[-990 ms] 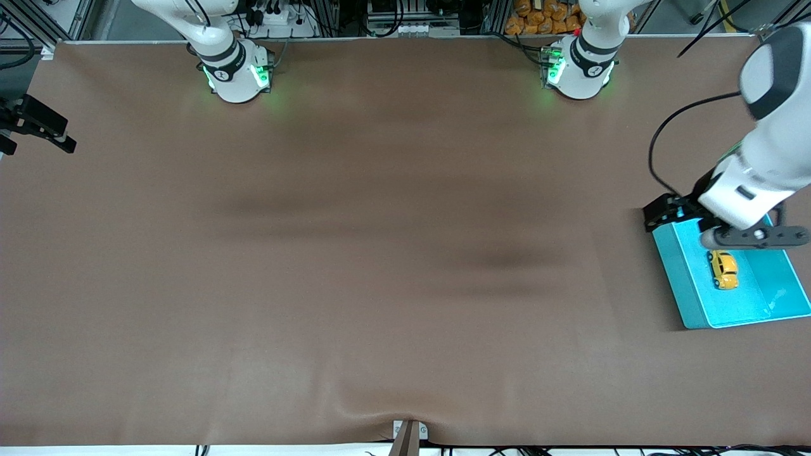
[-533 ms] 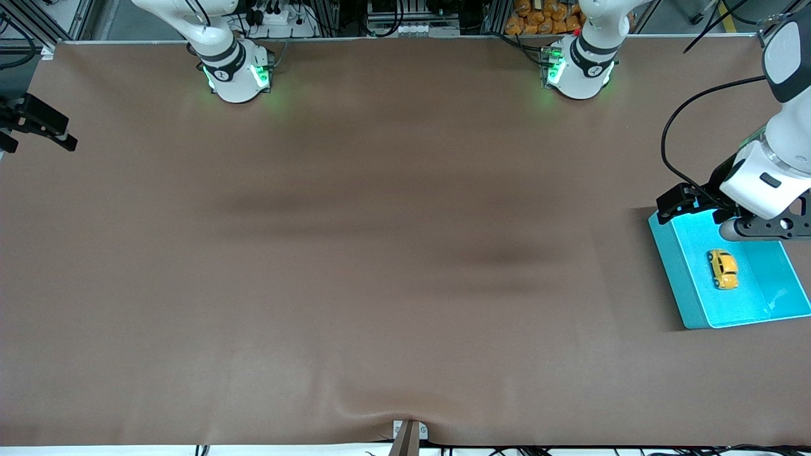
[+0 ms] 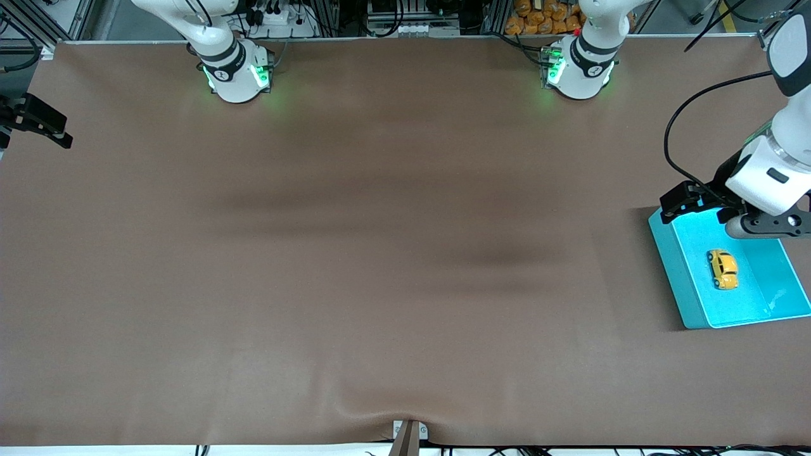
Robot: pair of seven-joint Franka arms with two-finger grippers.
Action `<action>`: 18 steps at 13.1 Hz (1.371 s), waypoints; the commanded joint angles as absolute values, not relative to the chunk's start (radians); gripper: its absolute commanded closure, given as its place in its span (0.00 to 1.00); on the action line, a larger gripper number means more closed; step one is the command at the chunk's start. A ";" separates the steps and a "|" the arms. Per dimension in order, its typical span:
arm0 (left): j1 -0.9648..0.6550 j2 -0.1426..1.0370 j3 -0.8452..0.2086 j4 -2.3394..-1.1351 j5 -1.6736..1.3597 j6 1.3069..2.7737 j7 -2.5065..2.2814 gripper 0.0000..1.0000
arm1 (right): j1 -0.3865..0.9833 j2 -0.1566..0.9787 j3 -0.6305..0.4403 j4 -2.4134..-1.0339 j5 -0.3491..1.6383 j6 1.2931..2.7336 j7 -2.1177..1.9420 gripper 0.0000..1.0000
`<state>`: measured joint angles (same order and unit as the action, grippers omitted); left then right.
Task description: Wind and store yellow beetle car
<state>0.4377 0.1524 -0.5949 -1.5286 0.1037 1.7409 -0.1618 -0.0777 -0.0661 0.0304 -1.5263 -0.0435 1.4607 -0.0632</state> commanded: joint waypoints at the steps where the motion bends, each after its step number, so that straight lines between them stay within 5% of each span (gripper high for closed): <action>1: 0.446 0.140 -0.592 -1.520 0.121 1.720 -0.167 0.00 | -0.063 -0.063 0.026 -1.514 -0.048 1.456 -0.040 0.00; 15: 0.474 0.095 -0.551 -1.517 0.114 1.645 -0.114 0.00 | -0.063 -0.063 0.025 -1.513 -0.029 1.456 -0.040 0.00; 16: 0.424 0.088 -0.513 -1.514 0.112 1.596 -0.092 0.00 | -0.063 -0.063 0.026 -1.513 -0.029 1.456 -0.040 0.00; 18: 0.173 0.049 -0.268 -1.520 0.106 1.569 -0.080 0.00 | -0.061 -0.063 0.026 -1.513 -0.029 1.456 -0.040 0.00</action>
